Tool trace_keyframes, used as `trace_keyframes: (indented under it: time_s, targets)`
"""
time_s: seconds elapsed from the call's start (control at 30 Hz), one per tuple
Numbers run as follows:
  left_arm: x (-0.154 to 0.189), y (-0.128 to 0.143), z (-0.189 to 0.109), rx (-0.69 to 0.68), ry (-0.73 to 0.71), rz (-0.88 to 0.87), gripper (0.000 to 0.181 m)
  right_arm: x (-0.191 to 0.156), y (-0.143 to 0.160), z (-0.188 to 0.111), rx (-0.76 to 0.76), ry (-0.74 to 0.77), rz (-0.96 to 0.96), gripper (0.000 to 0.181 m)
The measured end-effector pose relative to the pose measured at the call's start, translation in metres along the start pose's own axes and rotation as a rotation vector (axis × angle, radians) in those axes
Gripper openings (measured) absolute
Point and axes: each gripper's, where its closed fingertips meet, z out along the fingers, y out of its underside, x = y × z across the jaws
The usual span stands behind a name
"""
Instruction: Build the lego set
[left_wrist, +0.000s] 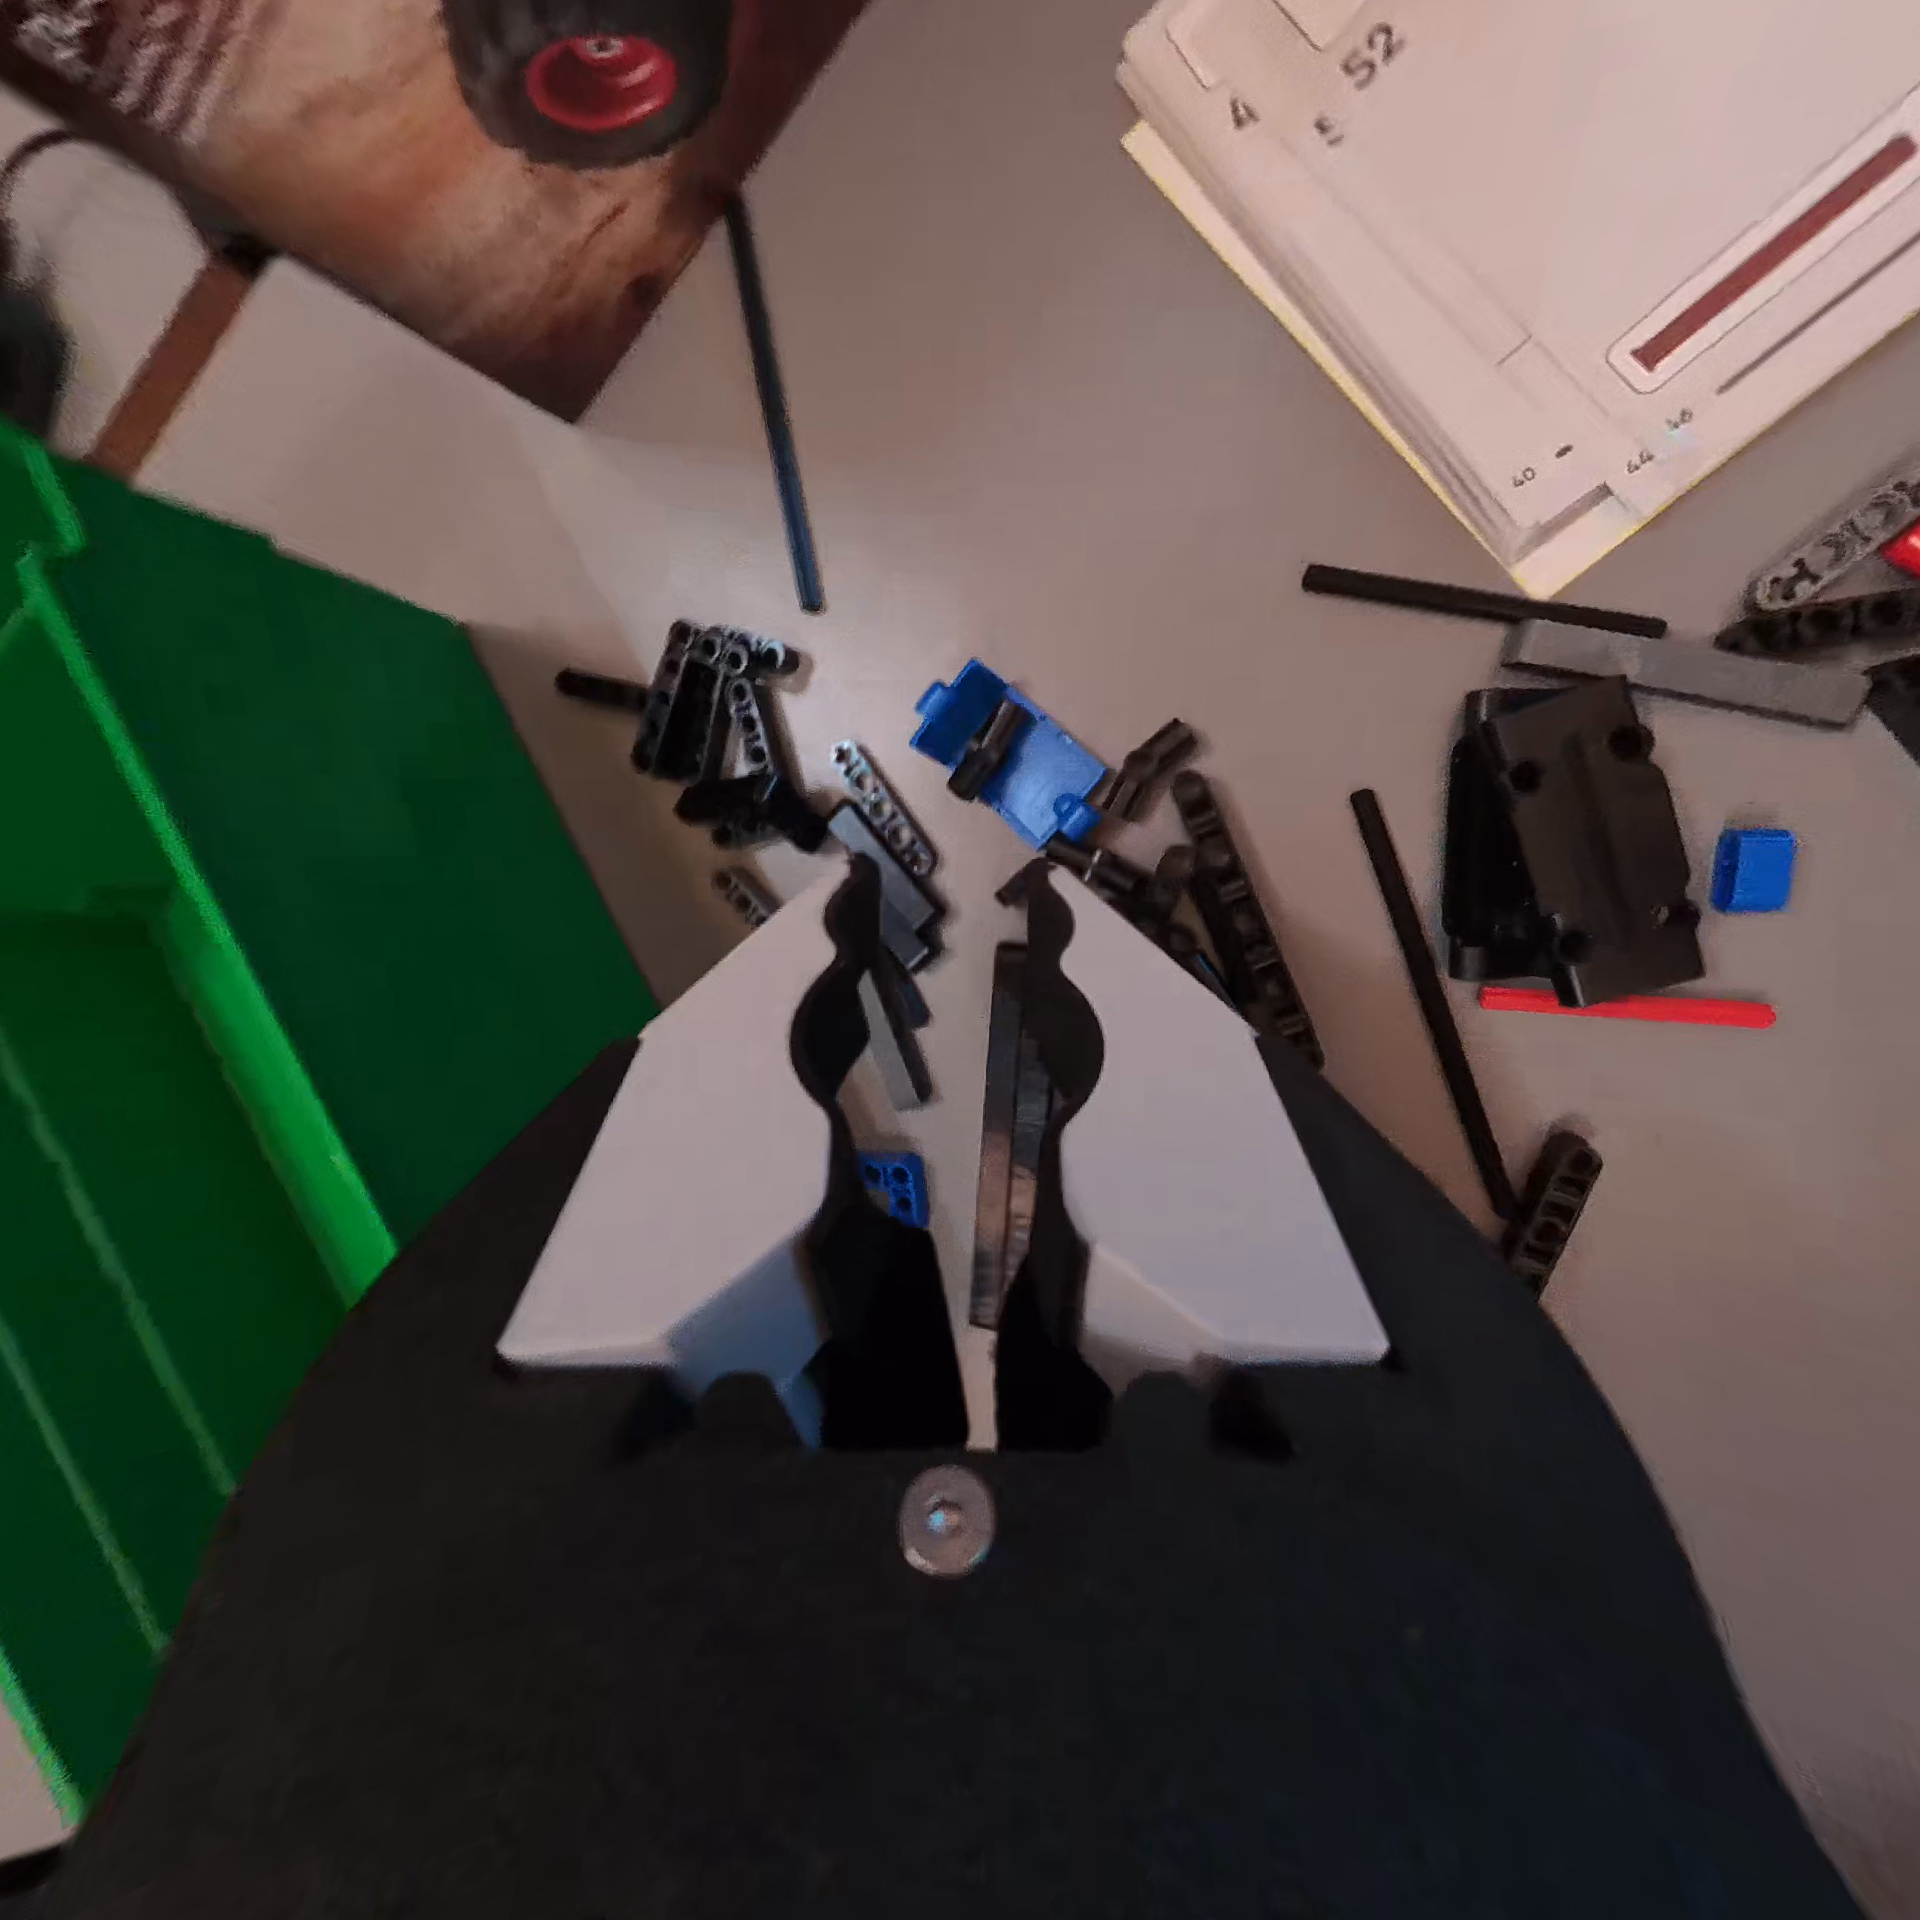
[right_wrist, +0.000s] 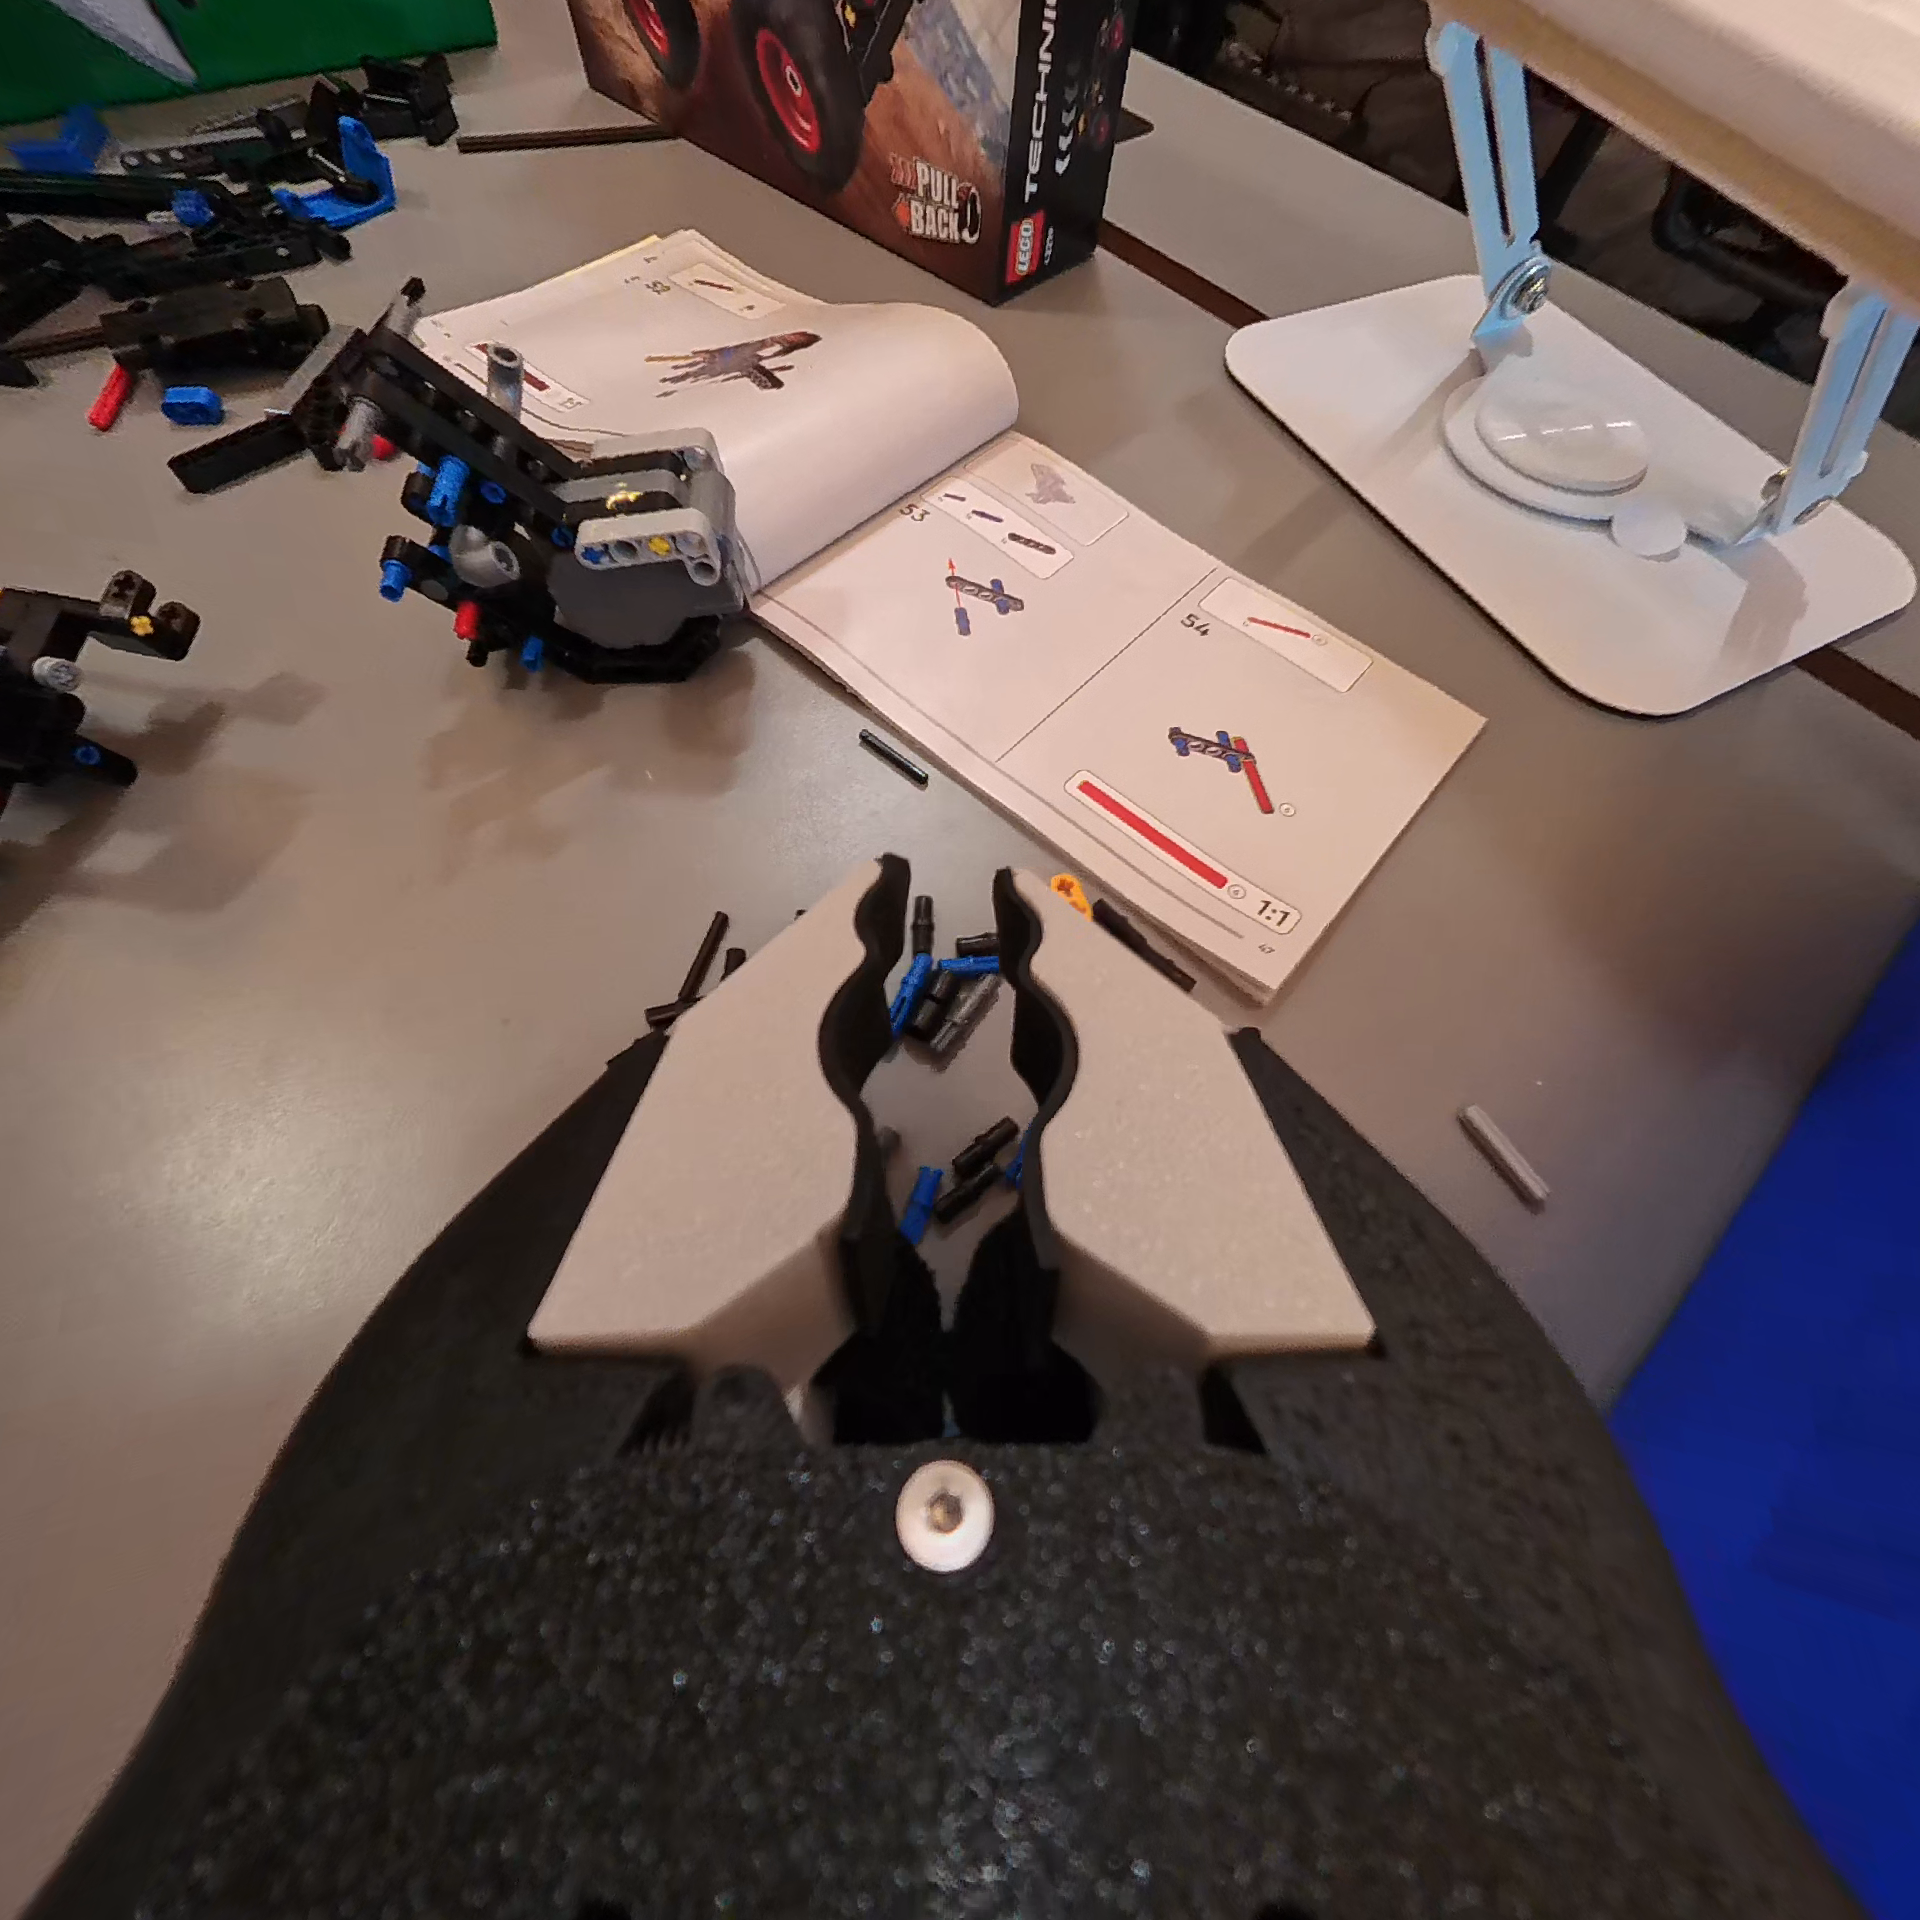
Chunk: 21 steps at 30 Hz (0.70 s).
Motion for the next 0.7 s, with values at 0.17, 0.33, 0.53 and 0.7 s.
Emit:
trace_keyframes:
  time_s: [0.17,0.33,0.53,0.7]
  targets:
    - [-0.022,-0.004,0.019,-0.18,0.077,0.124,0.028,-0.001,-0.001,-0.001,0.0,-0.007,-0.004,0.016]
    - [-0.02,0.001,0.036,-0.294,0.188,0.193,0.028,-0.001,-0.003,-0.003,0.007,-0.004,-0.014,0.016]
    - [-0.023,0.007,0.045,-0.367,0.221,0.202,0.026,-0.002,-0.005,-0.005,0.02,-0.032,0.019,0.016]
    - [-0.024,0.007,0.051,-0.368,0.232,0.194,0.025,-0.009,-0.006,-0.005,0.023,-0.05,0.013,0.016]
